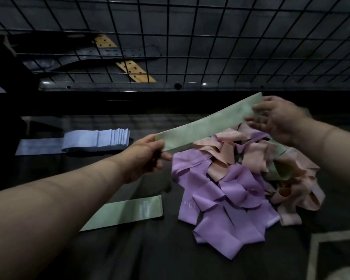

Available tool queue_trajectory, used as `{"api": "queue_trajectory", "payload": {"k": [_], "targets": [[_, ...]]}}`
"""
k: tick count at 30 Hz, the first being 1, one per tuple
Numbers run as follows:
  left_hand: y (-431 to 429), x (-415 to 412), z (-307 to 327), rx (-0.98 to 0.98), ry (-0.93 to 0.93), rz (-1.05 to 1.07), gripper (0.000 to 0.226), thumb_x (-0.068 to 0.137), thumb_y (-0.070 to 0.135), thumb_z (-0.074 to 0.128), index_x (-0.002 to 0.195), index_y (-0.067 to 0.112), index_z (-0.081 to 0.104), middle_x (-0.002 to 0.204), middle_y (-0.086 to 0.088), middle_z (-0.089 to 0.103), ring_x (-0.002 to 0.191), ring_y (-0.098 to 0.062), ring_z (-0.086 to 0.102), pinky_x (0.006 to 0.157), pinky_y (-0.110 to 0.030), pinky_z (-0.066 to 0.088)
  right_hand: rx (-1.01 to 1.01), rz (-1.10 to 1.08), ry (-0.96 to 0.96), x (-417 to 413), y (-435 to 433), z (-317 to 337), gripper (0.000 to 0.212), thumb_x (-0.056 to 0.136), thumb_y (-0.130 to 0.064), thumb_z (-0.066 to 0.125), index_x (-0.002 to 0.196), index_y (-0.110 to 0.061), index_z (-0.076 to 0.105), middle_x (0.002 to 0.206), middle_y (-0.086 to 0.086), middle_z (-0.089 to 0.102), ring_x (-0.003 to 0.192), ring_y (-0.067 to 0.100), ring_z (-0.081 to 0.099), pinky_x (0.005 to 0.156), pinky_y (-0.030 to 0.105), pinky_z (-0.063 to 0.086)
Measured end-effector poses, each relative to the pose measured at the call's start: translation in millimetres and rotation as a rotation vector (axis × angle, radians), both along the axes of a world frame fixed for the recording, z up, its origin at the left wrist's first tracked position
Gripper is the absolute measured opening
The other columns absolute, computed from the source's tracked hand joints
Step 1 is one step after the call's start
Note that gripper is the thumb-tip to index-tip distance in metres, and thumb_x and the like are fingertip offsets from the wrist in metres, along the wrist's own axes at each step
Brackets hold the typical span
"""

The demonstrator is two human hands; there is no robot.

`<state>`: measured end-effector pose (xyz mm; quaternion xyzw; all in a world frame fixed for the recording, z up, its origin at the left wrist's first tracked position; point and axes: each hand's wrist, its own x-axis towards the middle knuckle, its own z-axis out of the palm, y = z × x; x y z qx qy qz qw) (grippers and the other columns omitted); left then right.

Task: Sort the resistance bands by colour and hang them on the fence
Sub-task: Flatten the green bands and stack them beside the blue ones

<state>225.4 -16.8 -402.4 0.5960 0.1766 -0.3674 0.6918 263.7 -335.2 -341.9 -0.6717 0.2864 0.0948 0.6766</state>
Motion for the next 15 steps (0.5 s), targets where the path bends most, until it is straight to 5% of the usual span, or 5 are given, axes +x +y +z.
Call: {"api": "queue_trajectory", "payload": {"k": [3,5,7,10,15], "targets": [[7.4,0.9,-1.9,-0.018,-0.031,0.068,0.016,0.101,0.009,0.047,0.097,0.018,0.060,0.072,-0.003,0.055,0.049,-0.011,0.045,0.044,-0.022,0.042,0.190,0.070,0.027,-6.6,-5.2,2.3,0.026,0.094,-0.012,0.032,0.090,-0.006,0.057,0.095,0.017,0.067,0.087,0.035,0.072,0.074,0.039,0.060],[9.9,2.2,2.3,-0.075,-0.015,0.119,0.035,0.088,-0.008,0.040,0.101,0.010,0.068,0.079,-0.004,0.061,0.061,-0.014,0.052,0.052,-0.022,0.050,0.204,0.119,0.031,-9.8,-5.9,1.4,0.036,0.091,-0.015,0.034,0.074,-0.004,0.064,0.078,0.013,0.068,0.082,0.033,0.069,0.078,0.040,0.056],[10.6,3.1,3.3,-0.153,0.020,0.175,0.046,0.072,-0.006,0.035,0.104,-0.002,0.069,0.094,-0.015,0.070,0.077,-0.022,0.059,0.060,-0.022,0.055,0.059,0.191,0.033,-12.9,-6.6,-4.6,0.029,0.079,0.001,0.040,0.071,0.000,0.068,0.075,0.014,0.068,0.077,0.029,0.065,0.070,0.031,0.057],[8.7,3.7,1.1,-0.079,-0.028,0.199,0.034,0.086,-0.001,0.041,0.098,-0.001,0.072,0.109,-0.016,0.072,0.094,-0.023,0.063,0.075,-0.029,0.058,-0.233,0.254,-0.013,-15.5,-11.8,-15.8,0.049,0.067,0.028,0.034,0.086,-0.006,0.063,0.093,0.016,0.067,0.079,0.024,0.062,0.049,0.023,0.050],[7.4,1.2,-6.8,0.059,-0.160,0.208,0.030,0.091,-0.015,0.050,0.098,0.007,0.069,0.092,-0.008,0.062,0.079,-0.018,0.064,0.062,-0.024,0.059,-0.292,0.242,-0.027,-15.7,-22.5,-22.5,0.054,0.072,0.030,0.042,0.097,-0.015,0.058,0.103,0.012,0.070,0.089,0.025,0.066,0.049,0.026,0.051]]}}
